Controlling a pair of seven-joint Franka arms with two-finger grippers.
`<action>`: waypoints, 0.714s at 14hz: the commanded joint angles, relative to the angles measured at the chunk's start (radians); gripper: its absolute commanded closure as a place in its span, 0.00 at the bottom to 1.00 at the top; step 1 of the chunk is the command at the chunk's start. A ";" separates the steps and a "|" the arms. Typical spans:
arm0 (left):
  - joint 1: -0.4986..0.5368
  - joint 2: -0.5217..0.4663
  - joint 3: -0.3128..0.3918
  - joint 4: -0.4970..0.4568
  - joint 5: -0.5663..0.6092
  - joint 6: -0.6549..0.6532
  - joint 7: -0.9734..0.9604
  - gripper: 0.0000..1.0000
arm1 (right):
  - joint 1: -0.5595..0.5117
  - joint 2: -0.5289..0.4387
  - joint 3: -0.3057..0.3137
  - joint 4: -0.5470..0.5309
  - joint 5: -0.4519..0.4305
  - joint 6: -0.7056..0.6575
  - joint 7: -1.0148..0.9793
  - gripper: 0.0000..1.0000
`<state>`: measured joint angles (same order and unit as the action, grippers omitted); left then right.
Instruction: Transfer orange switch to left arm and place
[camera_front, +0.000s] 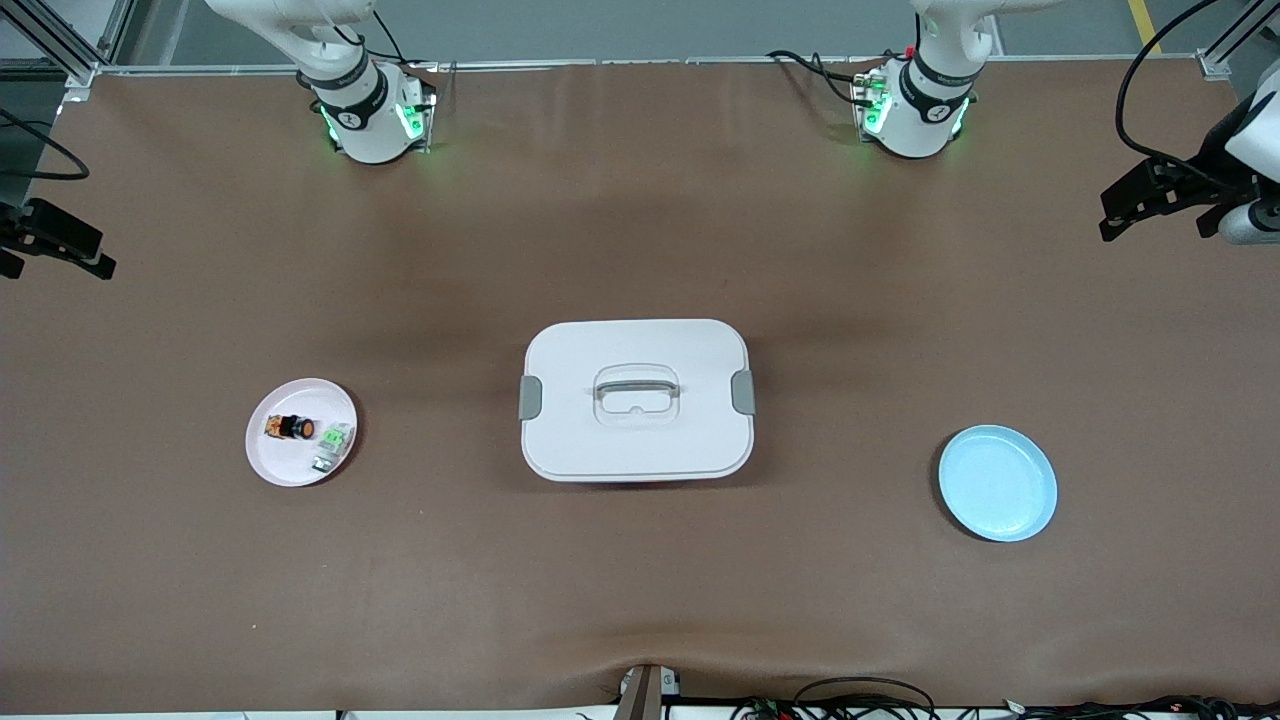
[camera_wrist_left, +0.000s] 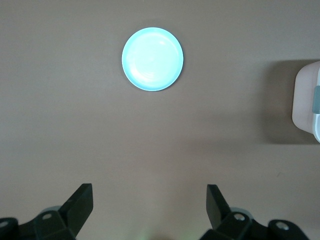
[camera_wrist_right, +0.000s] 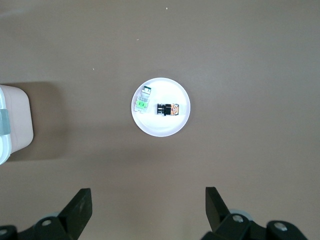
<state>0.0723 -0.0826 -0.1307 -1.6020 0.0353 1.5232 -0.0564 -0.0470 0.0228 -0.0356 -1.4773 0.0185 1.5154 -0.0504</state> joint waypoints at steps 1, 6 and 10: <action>0.001 0.011 -0.003 0.025 0.014 -0.023 0.009 0.00 | -0.004 -0.014 0.000 -0.012 0.006 0.006 0.001 0.00; 0.003 0.014 -0.003 0.028 0.020 -0.023 0.009 0.00 | -0.004 -0.011 0.000 -0.011 0.002 0.006 0.001 0.00; 0.004 0.020 -0.001 0.036 0.021 -0.023 0.010 0.00 | -0.005 0.005 -0.003 -0.009 -0.009 0.032 0.000 0.00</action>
<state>0.0727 -0.0783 -0.1303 -1.5976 0.0364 1.5213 -0.0564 -0.0474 0.0234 -0.0373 -1.4777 0.0166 1.5248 -0.0505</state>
